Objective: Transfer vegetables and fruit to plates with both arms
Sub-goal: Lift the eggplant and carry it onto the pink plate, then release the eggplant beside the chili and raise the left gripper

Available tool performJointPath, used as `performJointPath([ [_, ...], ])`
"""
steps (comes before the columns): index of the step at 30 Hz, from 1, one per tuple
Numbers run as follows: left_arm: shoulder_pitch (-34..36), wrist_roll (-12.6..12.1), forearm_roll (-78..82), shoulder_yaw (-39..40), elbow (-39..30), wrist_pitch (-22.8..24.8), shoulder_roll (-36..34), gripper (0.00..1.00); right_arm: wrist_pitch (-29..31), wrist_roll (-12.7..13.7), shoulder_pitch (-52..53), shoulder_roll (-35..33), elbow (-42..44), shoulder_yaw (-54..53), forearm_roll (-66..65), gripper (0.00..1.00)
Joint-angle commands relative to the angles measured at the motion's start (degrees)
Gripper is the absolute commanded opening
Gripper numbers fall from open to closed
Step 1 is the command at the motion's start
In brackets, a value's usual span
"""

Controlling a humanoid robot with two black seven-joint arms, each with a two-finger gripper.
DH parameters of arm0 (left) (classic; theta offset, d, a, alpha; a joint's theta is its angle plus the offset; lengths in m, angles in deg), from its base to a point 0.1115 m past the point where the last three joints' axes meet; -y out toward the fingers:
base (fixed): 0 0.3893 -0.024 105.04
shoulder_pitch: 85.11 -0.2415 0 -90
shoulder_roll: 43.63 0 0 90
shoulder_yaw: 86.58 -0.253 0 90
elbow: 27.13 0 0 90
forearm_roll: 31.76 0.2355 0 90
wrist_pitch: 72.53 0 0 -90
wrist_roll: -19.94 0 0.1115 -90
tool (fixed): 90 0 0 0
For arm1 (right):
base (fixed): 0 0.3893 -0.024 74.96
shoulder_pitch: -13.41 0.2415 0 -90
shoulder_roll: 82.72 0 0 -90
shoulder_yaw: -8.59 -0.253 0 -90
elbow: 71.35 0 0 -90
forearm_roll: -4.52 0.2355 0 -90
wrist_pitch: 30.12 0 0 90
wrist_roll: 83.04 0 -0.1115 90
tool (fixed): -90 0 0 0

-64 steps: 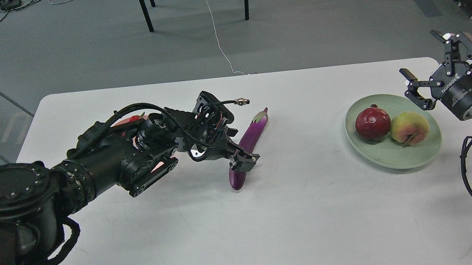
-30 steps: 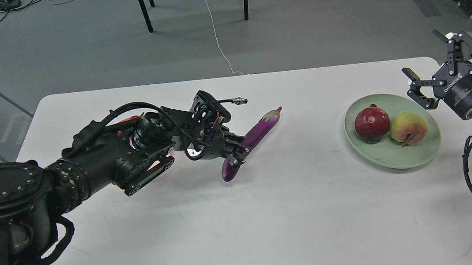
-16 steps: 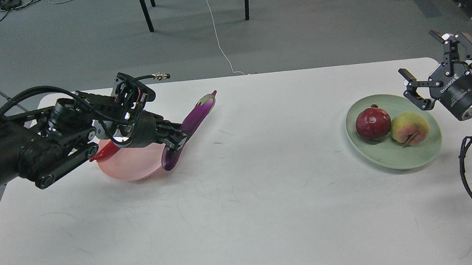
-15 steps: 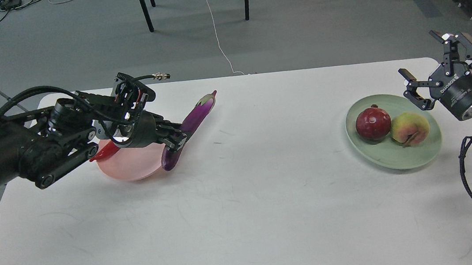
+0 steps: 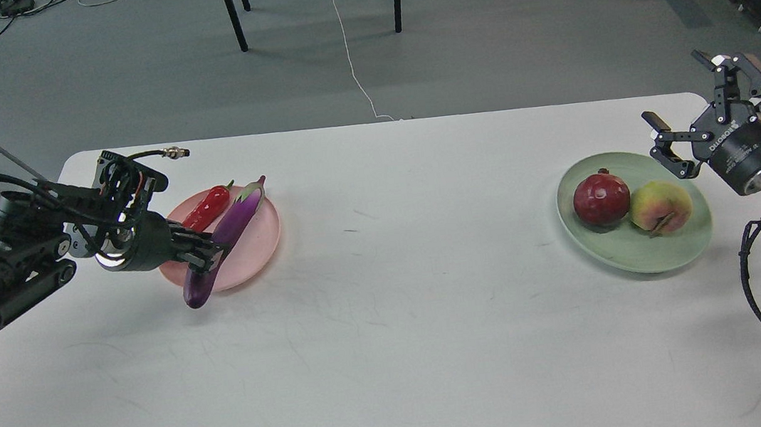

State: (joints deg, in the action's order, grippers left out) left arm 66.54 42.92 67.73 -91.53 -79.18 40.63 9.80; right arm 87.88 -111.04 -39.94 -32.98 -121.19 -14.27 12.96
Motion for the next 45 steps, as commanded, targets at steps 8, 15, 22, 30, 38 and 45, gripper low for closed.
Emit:
performJointPath([
  [8,-0.21,0.05,-0.52,0.46,0.72,-0.21,0.35,0.28,0.0,0.0,0.0,0.0,0.0,0.01,0.0,0.99],
  [15,-0.3,0.05,-0.61,0.46,1.25,-0.21,0.61,0.73,0.0,0.0,0.0,0.0,-0.09,0.01,0.0,0.99],
  [22,-0.22,0.14,-1.48,0.73,1.33,-0.3,0.44,0.88,0.0,0.0,0.0,0.0,-0.09,0.01,0.0,0.99],
  [30,1.97,0.31,-10.0,2.48,1.33,-0.39,0.18,0.99,0.0,0.0,0.27,-0.09,0.0,-0.07,0.0,0.99],
  [38,2.16,0.57,-29.4,14.42,1.25,-2.84,2.45,0.99,0.0,0.0,0.88,0.0,0.0,-0.51,0.0,0.99],
  [45,-5.74,0.84,-57.62,23.39,0.46,-10.04,7.37,0.99,0.0,0.0,0.88,0.61,0.0,-1.57,-0.09,0.99],
])
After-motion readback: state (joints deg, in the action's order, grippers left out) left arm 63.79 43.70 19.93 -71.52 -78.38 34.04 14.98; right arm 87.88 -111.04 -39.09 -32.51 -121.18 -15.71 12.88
